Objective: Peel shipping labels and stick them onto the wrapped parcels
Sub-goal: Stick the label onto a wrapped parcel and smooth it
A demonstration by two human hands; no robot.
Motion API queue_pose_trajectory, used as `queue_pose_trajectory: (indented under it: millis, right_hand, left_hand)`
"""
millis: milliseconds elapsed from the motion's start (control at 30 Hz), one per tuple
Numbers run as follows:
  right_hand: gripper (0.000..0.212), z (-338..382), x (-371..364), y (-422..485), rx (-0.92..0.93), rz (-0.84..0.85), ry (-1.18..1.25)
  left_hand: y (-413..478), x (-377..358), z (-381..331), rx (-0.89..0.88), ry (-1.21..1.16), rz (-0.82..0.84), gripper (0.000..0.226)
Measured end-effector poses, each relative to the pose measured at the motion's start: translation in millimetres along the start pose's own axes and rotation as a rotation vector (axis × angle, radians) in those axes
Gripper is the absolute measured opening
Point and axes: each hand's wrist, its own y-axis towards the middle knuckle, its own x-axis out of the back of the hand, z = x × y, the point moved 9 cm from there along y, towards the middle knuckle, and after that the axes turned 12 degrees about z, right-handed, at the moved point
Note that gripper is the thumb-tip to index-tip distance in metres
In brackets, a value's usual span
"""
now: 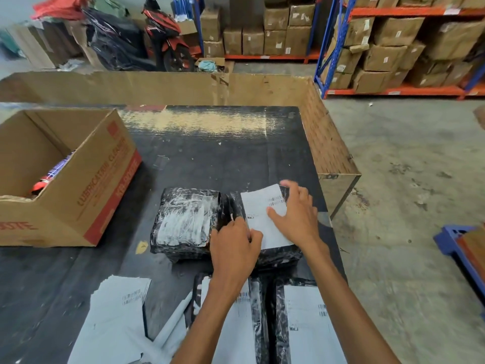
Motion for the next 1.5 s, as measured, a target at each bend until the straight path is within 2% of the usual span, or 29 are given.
queue_pose_trajectory:
  millis: [67,133,200,267,333,433,533,633,700,767,933,1033,1200,1367,1500]
  right_hand:
    - [0.072,-1.7,9.6,-2.5,-0.007,-0.1,0.003]
    - [0.062,5.6,18.9,-5.2,0.073,-0.18,-0.047]
    - [0.049,18.1,19.0,-6.3,0.191,-0.169,-0.1]
    - [0.048,24.1,6.2,-4.5,0.239,-0.076,-0.179]
    - [0.052,15.5,-14.3,0.9,0.198,0.051,-0.225]
    - [0.054,-0.6,-32.3,6.0,0.132,0.151,-0.176]
    - [0.057,-4.3,-28.0,5.1,0.139,0.114,-0.078]
    - [0.066,-23.0,-16.9,-1.3,-0.039,0.035,0.071]
    - [0.067,-32.5,-19.2,-3.6,-0.161,0.084,0.088]
    - [0.065,-28.5,-18.0,-4.3,-0.174,0.131,0.105]
    - [0.062,-14.1,5.4,-21.6,-0.092,0.04,0.25]
    - [0.068,-3.0,22.1,-44.7,0.033,-0.031,0.334]
    - [0.068,-2.0,39.3,-118.4,0.128,-0.037,0.222]
    - [0.062,-40.4,25.4,-202.7,0.033,-0.12,0.299]
    - [0.059,-74.9,15.6,-230.9,-0.055,-0.136,0.33]
  left_hand:
    - [2.8,1.7,3.6,0.044,0.04,0.04,0.028]
    - [3.9,11.8,5.4,0.037,-0.039,-0.02,0.025]
    - [5.2,19.5,0.1,-0.066,-0.131,-0.121,0.021]
    - [17.3,7.0,-5.4,-0.166,-0.147,-0.091,0.039]
    - [32.5,-20.7,-4.5,-0.193,-0.175,0.02,0.056]
    - [44.4,-47.6,1.8,-0.215,-0.335,0.08,0.061]
    - [38.9,-45.7,5.4,-0.182,-0.506,0.044,0.067]
    - [34.4,-52.2,17.1,-0.009,-0.717,0.084,0.077]
    - [35.8,-58.6,20.0,0.049,-0.816,0.135,0.076]
    - [35.9,-59.4,22.3,0.081,-0.88,0.136,0.075]
    - [24.7,-40.6,14.4,-0.014,-0.881,0.061,0.072]
    - [13.0,-17.3,4.7,-0.119,-0.893,0.026,0.074]
    - [-42.7,2.7,-12.7,-0.209,-0.979,0.075,0.071]
    - [-118.5,-34.9,-28.3,-0.198,-0.92,0.199,0.071]
    - [-142.3,-72.6,-32.6,-0.167,-0.904,0.287,0.072]
